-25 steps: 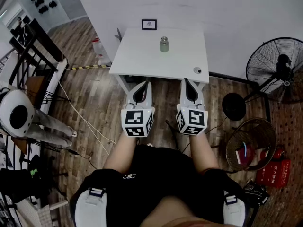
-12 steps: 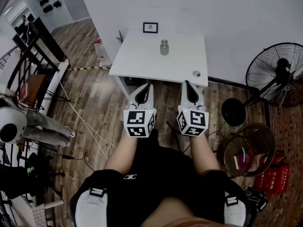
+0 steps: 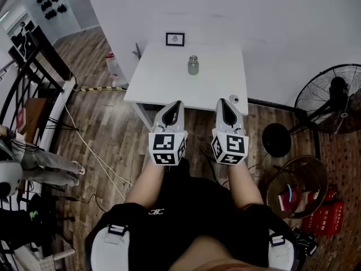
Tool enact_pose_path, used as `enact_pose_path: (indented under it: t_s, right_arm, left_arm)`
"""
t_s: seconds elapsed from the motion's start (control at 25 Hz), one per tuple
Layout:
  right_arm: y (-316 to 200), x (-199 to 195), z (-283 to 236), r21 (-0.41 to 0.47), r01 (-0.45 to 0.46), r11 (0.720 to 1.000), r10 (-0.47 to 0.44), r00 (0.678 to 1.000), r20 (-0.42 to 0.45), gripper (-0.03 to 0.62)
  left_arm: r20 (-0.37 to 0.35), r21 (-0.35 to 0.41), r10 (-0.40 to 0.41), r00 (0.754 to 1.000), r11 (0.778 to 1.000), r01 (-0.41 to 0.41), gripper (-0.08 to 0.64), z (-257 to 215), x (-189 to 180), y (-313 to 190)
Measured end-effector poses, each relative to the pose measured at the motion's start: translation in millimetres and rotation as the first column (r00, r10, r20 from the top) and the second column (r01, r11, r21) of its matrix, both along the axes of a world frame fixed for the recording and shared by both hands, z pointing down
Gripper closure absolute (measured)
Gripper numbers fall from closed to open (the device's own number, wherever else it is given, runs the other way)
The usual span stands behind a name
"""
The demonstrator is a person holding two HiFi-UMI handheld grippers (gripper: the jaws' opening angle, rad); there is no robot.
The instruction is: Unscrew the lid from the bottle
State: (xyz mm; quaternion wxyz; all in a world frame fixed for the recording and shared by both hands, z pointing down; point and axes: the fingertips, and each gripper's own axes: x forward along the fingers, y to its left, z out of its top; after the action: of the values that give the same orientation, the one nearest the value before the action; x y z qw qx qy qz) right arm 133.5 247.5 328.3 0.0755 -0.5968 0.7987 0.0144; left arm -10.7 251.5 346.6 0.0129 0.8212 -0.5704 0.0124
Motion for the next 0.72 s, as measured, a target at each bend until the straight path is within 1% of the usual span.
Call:
enact_pose_path:
  t_s: [0.2, 0.48, 0.72]
  right_arm:
    - [-61.3, -17.7, 5.5, -0.006, -0.005, 1.0, 0.005, 1.0, -0.005, 0.595]
    - [-163.6, -45.1, 8.8, -0.055, -0.027, 0.998, 0.026, 1.0, -0.013, 0.595]
    - [-237.0, -57.0, 15.6, -0.091, -0.072, 0.993, 0.068, 0.997, -0.048, 0.595]
  left_arm:
    - [0.004, -0.005, 0.034, 0.999, 0.999, -0.034, 0.511, 4.4, -11.5, -66.0]
    - [0.013, -0.059, 0.089, 0.996, 0.994, -0.088, 0.511, 5.9, -29.9, -174.1]
    - [-0.005, -0.102, 0.128, 0.992, 0.987, -0.127, 0.511, 16.7, -45.0, -251.6]
